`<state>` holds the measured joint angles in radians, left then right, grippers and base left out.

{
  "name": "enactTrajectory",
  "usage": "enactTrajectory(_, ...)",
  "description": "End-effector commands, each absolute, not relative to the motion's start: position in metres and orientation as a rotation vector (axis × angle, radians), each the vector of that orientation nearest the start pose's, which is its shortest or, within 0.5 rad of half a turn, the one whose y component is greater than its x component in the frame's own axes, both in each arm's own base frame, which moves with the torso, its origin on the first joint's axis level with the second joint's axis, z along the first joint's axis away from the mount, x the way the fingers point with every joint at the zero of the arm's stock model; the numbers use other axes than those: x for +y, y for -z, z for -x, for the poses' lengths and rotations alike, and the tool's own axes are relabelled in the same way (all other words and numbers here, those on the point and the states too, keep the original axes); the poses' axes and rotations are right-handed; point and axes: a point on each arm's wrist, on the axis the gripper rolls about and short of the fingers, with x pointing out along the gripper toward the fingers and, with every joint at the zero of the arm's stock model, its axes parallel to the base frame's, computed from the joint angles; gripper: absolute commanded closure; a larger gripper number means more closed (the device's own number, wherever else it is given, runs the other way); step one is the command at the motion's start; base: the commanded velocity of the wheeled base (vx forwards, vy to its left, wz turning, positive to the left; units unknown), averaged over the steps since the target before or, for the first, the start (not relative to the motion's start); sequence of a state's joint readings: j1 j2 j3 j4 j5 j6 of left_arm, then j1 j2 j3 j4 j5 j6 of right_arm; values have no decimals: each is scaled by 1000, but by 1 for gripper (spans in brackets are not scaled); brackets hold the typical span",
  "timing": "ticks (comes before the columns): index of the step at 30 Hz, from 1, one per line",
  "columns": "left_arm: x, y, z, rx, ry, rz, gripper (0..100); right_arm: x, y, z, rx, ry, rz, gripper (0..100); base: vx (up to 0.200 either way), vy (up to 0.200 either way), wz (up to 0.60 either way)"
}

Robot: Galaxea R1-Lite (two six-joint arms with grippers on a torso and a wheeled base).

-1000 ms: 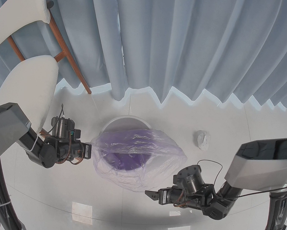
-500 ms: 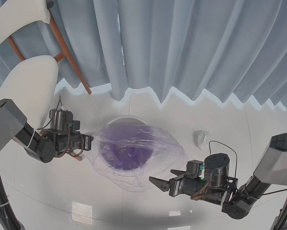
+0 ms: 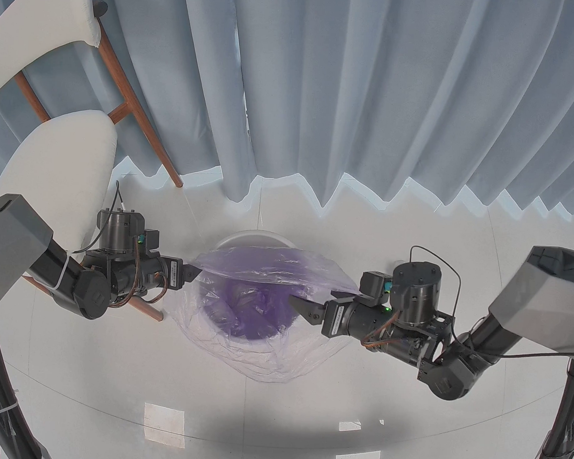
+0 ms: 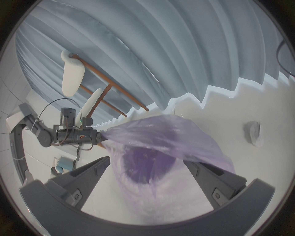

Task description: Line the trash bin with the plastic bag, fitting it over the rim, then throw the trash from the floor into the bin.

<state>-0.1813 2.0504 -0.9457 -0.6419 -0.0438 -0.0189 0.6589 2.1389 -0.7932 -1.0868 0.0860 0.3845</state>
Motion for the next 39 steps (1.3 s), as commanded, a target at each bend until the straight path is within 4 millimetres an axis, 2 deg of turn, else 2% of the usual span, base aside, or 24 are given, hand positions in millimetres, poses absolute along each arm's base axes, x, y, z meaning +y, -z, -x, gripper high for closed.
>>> enactTrajectory(1,-71,-102,-380,433,214,-9,0,240,-49,-338,376,-637,-301,0,0,0,0)
enactTrajectory(5,-73,-114,-393,381,207,13,0,239,-52,-366,327,-609,-319,0,0,0,0)
enactTrajectory(7,-74,-114,-396,377,204,13,0,238,-55,-370,317,-605,-322,0,0,0,0)
enactTrajectory(9,-76,-118,-407,348,201,16,0,236,-73,-389,261,-589,-339,0,0,0,0)
enactTrajectory(14,-78,-120,-419,332,199,18,0,229,-88,-414,222,-556,-350,0,0,0,0)
enactTrajectory(18,-78,-110,-432,343,184,16,0,227,-87,-444,192,-529,-358,0,0,0,0)
enactTrajectory(25,-68,-91,-443,373,150,25,0,232,-81,-471,187,-516,-363,0,0,0,0)
enactTrajectory(30,-56,-87,-450,373,103,49,0,238,-73,-481,182,-519,-364,0,0,0,0)
enactTrajectory(33,-53,-88,-451,365,96,51,0,240,-75,-481,165,-526,-369,0,0,0,0)
enactTrajectory(34,-53,-89,-450,364,99,53,0,241,-82,-479,145,-533,-380,0,0,0,0)
enactTrajectory(36,-53,-99,-447,343,110,55,0,242,-112,-471,99,-553,-440,0,0,0,0)
enactTrajectory(38,-56,-119,-439,309,130,61,0,244,-136,-457,102,-578,-507,0,0,0,0)
enactTrajectory(39,-57,-121,-438,308,136,61,0,243,-138,-456,106,-579,-516,0,0,0,0)
